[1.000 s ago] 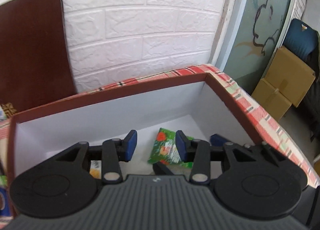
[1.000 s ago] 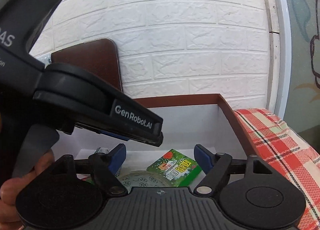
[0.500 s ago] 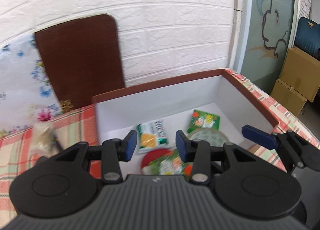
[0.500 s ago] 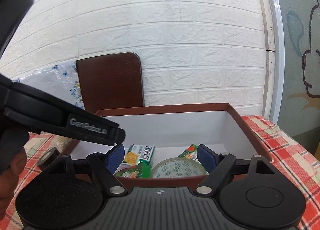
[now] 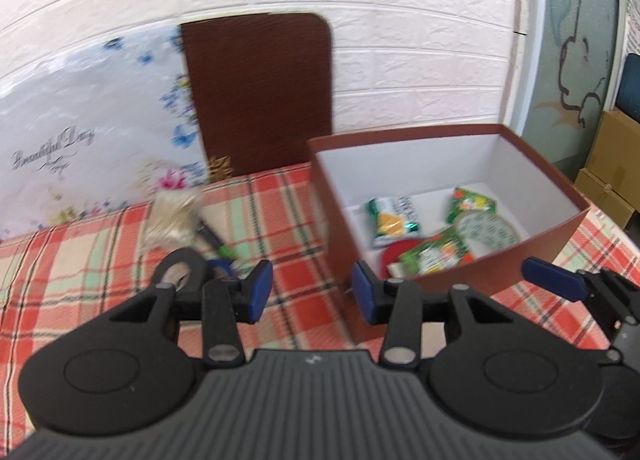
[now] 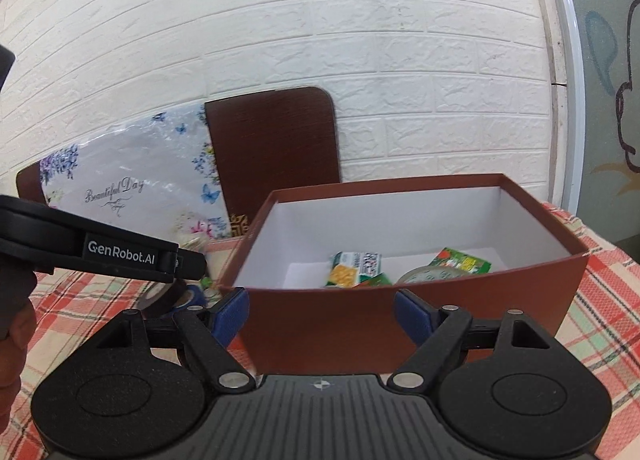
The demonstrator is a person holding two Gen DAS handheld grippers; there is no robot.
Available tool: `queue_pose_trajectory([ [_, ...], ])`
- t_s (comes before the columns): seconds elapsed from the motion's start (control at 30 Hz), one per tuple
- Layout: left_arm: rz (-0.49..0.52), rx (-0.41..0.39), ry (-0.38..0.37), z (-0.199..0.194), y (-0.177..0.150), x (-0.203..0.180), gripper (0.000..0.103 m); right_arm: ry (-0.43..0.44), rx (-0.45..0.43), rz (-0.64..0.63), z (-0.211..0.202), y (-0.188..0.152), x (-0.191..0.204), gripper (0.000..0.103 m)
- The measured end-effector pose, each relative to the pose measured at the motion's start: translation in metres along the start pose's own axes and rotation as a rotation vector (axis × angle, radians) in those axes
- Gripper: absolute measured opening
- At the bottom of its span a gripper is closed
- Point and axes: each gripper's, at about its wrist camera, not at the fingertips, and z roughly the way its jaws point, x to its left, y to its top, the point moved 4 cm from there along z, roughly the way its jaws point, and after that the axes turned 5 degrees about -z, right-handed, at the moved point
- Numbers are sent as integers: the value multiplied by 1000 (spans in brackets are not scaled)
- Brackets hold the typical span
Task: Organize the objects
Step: 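Move the right gripper back toward the black tape roll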
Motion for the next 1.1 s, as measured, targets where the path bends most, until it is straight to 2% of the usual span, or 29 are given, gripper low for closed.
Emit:
queue_pose_trajectory([
  [0.17,-17,6,47,1,-20,33,48,35,47,35,-2,-20,23,80],
  [0.27,-42,39,72,-1,-38,53,49,48,86,97,-6,-34,35,81],
  [0.4,-103,71,45,-14,-67,72,56,104,106,213,-33,-50,50,86],
  [0.53,-101,85,37,-24,-85,77,56,86,90,175,-55,-53,62,86],
  [0.67,-68,74,49,-29,-89,78,56,48,52,187,-65,-47,65,86],
  [0.87,-69,64,69,-30,-96,89,56,20,18,193,-65,-47,68,86],
  [1.1,-60,53,89,-27,-98,101,56,38,34,154,-54,-49,79,86],
])
